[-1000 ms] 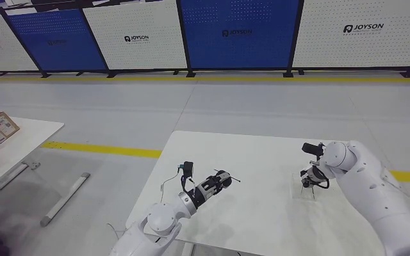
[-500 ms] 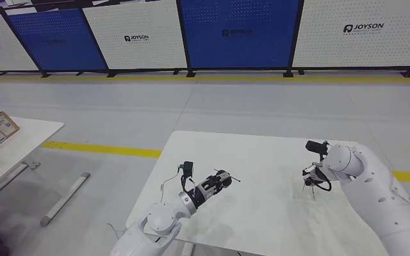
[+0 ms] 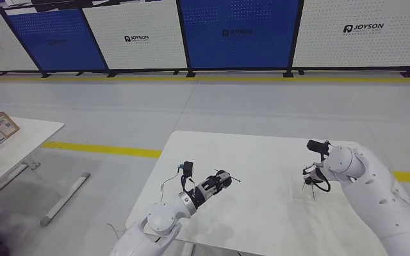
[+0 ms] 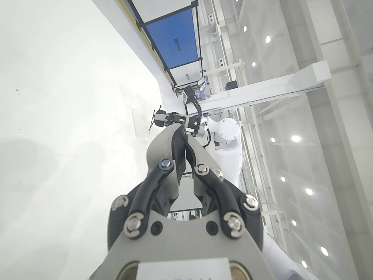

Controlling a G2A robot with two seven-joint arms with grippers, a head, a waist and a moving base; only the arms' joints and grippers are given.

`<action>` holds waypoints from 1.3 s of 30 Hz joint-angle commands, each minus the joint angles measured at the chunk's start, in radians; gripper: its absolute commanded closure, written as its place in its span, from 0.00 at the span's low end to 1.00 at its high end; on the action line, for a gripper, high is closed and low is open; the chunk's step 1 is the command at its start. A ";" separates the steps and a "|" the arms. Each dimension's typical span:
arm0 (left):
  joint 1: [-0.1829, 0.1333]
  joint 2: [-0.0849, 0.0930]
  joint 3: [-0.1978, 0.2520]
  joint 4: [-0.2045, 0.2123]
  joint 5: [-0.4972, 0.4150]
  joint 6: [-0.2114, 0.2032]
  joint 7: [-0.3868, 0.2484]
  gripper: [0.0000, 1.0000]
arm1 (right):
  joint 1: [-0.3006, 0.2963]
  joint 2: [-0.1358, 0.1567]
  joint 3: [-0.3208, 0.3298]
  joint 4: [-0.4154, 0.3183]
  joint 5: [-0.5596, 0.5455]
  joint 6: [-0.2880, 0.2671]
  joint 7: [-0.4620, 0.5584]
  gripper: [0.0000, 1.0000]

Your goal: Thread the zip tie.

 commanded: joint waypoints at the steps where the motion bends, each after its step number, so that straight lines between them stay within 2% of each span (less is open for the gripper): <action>1: 0.000 0.000 0.000 0.000 0.000 0.000 0.000 1.00 | -0.015 0.008 0.026 -0.029 0.005 0.001 -0.022 1.00; 4: 0.000 0.000 0.000 0.000 0.000 0.000 0.000 1.00 | -0.058 0.027 0.079 -0.104 0.010 -0.009 -0.047 1.00; 10: 0.000 0.000 0.000 0.000 0.000 0.000 0.000 1.00 | -0.192 0.066 0.207 -0.277 0.052 -0.045 -0.108 1.00; 28: 0.000 0.000 0.000 0.000 0.000 0.000 0.000 1.00 | -0.192 0.066 0.207 -0.277 0.052 -0.045 -0.108 1.00; 30: 0.000 0.000 0.000 0.000 0.000 0.000 0.000 1.00 | -0.203 0.066 0.210 -0.280 0.053 -0.051 -0.134 1.00; 35: 0.000 0.000 0.000 0.000 0.000 0.000 0.000 1.00 | -0.267 0.075 0.281 -0.373 0.130 -0.095 -0.228 1.00; 39: 0.000 0.000 0.000 0.000 0.000 0.000 0.000 1.00 | -0.369 0.087 0.343 -0.498 0.158 -0.123 -0.299 1.00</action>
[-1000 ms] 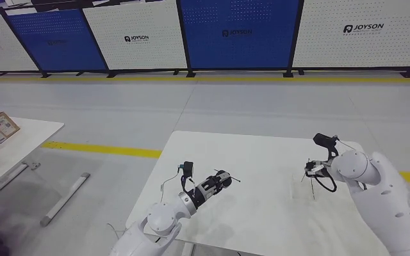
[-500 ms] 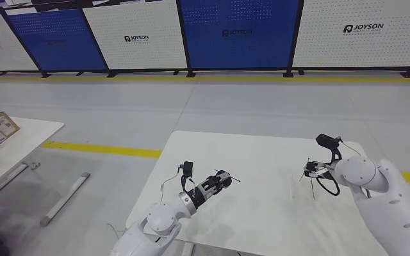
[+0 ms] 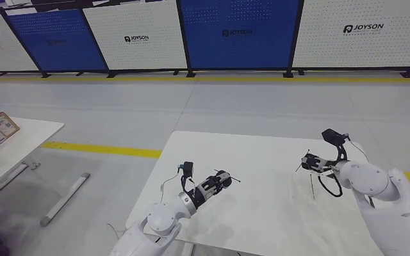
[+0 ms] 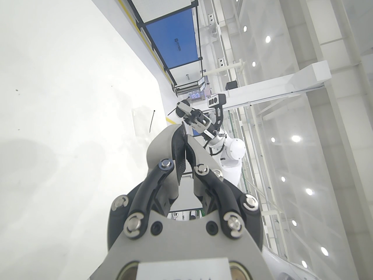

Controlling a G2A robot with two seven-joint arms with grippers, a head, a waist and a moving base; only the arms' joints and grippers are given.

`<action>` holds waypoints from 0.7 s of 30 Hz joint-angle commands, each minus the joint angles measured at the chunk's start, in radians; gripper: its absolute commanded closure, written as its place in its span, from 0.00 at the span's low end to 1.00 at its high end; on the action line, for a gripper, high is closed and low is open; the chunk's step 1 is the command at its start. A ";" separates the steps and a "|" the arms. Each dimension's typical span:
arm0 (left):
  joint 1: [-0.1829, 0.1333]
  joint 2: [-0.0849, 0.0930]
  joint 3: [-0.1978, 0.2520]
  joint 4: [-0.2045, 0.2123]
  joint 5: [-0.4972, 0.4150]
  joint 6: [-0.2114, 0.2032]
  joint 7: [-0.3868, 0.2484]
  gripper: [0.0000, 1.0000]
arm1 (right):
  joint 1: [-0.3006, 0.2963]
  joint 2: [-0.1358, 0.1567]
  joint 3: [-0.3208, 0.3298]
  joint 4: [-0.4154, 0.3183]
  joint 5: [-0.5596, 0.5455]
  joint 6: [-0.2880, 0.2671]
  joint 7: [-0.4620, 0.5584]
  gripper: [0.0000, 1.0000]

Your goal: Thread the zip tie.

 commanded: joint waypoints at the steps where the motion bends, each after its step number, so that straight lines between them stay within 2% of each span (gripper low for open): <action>1: 0.000 0.000 0.000 0.000 0.000 0.000 0.000 1.00 | -0.054 0.005 0.023 -0.064 0.004 -0.008 -0.028 1.00; 3: 0.000 0.000 0.000 0.000 0.000 0.000 0.000 1.00 | -0.098 0.007 0.043 -0.102 0.044 -0.028 -0.062 1.00; 4: 0.000 0.000 0.000 0.000 0.000 0.000 0.000 1.00 | -0.127 0.006 0.056 -0.112 0.097 -0.062 -0.074 1.00; 7: 0.000 0.000 0.000 0.000 0.000 0.000 0.000 1.00 | -0.164 0.006 0.061 -0.101 0.131 -0.109 -0.097 1.00; 21: 0.000 0.000 0.000 0.000 0.000 0.000 0.000 1.00 | -0.163 0.005 0.060 -0.092 0.146 -0.101 -0.096 1.00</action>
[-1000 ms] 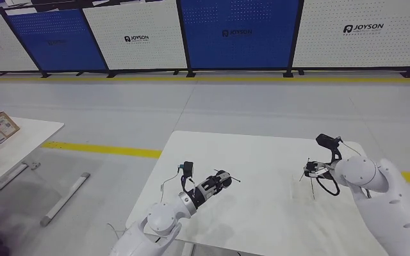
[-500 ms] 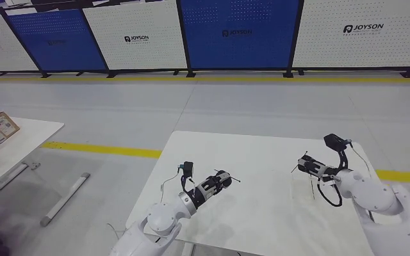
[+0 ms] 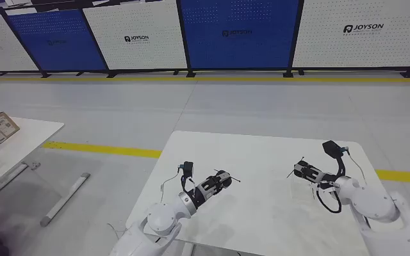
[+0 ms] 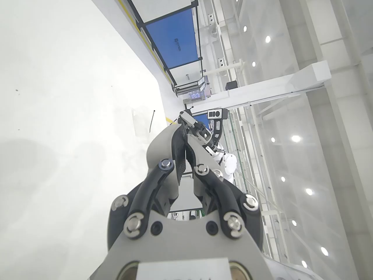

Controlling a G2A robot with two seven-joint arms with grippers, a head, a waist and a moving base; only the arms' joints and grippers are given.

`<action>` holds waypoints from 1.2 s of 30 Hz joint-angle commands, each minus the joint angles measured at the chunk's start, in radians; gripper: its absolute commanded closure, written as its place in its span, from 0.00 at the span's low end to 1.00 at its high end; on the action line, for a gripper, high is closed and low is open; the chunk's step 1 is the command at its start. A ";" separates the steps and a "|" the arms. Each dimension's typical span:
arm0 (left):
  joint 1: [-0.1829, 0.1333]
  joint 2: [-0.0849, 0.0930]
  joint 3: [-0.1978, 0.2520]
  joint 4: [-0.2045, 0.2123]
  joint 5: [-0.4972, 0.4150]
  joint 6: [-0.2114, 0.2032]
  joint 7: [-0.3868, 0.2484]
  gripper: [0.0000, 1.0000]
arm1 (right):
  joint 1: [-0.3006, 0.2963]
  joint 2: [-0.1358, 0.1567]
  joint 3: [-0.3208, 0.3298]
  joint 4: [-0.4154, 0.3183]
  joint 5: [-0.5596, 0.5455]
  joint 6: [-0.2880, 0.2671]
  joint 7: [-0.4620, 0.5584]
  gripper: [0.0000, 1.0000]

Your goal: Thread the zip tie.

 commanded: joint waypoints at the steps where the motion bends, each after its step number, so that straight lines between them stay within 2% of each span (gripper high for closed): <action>1: 0.000 0.000 0.000 0.000 0.000 0.000 0.000 1.00 | 0.000 0.000 0.000 0.000 0.000 0.000 0.000 1.00; 8: 0.000 0.000 0.000 0.000 0.000 0.000 0.000 1.00 | 0.000 0.000 0.000 0.000 0.000 0.000 0.000 1.00; 12: -0.012 0.000 0.027 -0.013 0.090 0.016 0.007 1.00 | 0.000 0.000 0.000 0.000 0.000 0.000 0.000 1.00; 15: -0.023 0.000 0.054 -0.019 0.174 0.042 0.001 1.00 | 0.000 0.000 0.000 0.000 0.000 0.000 0.000 1.00; 17: -0.033 0.000 0.077 -0.019 0.223 0.076 -0.006 1.00 | 0.000 0.000 0.000 0.000 0.000 0.000 0.000 1.00; 26: -0.037 -0.001 0.083 -0.020 0.225 0.082 -0.004 1.00 | 0.000 0.000 0.000 0.000 0.000 0.000 0.000 1.00; 28: -0.037 -0.001 0.083 -0.020 0.225 0.082 -0.004 1.00 | -0.014 -0.002 0.001 -0.006 0.050 -0.033 0.000 1.00; 30: -0.037 -0.001 0.083 -0.020 0.225 0.082 -0.004 1.00 | -0.028 -0.002 0.014 -0.009 0.061 -0.048 -0.045 1.00; 33: -0.037 -0.001 0.083 -0.020 0.225 0.082 -0.004 1.00 | -0.080 -0.004 0.020 -0.048 0.118 -0.109 -0.086 1.00; 36: -0.037 -0.001 0.083 -0.020 0.225 0.082 -0.004 1.00 | -0.131 -0.005 0.012 -0.090 0.117 -0.129 -0.128 1.00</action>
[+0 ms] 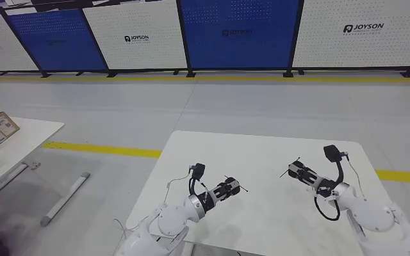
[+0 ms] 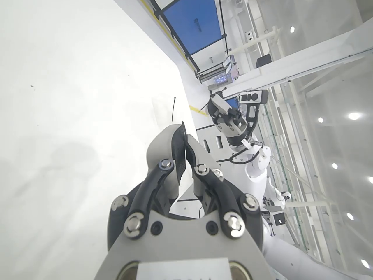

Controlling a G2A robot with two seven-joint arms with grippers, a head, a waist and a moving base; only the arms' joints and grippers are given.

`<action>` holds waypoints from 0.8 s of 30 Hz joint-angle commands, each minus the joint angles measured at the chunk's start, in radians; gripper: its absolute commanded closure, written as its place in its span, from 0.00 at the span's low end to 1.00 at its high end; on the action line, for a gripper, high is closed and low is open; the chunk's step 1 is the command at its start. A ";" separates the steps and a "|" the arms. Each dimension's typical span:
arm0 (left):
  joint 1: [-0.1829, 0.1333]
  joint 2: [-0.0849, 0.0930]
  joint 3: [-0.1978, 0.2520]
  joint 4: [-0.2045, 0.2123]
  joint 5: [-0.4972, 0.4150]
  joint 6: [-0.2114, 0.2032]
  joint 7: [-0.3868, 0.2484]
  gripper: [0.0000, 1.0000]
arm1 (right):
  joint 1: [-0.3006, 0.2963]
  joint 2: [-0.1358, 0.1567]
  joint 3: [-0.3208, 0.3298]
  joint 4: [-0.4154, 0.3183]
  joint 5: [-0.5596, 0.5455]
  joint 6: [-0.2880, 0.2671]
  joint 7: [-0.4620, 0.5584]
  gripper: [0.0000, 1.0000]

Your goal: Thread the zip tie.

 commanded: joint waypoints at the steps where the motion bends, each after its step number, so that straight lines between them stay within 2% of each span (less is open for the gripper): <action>1: 0.000 0.000 0.000 0.000 0.000 0.000 0.000 1.00 | -0.024 -0.003 -0.018 -0.021 -0.010 0.002 -0.026 1.00; 4: 0.000 0.000 0.000 0.000 0.000 0.000 0.000 1.00 | -0.021 -0.011 -0.052 -0.015 -0.009 0.011 -0.070 1.00; 22: 0.000 0.000 0.000 0.000 0.000 0.000 0.000 1.00 | -0.021 -0.011 -0.052 -0.015 -0.009 0.011 -0.070 1.00; 24: 0.000 0.000 0.000 0.000 0.000 0.000 0.000 1.00 | -0.034 -0.013 -0.069 -0.022 0.037 -0.032 -0.027 1.00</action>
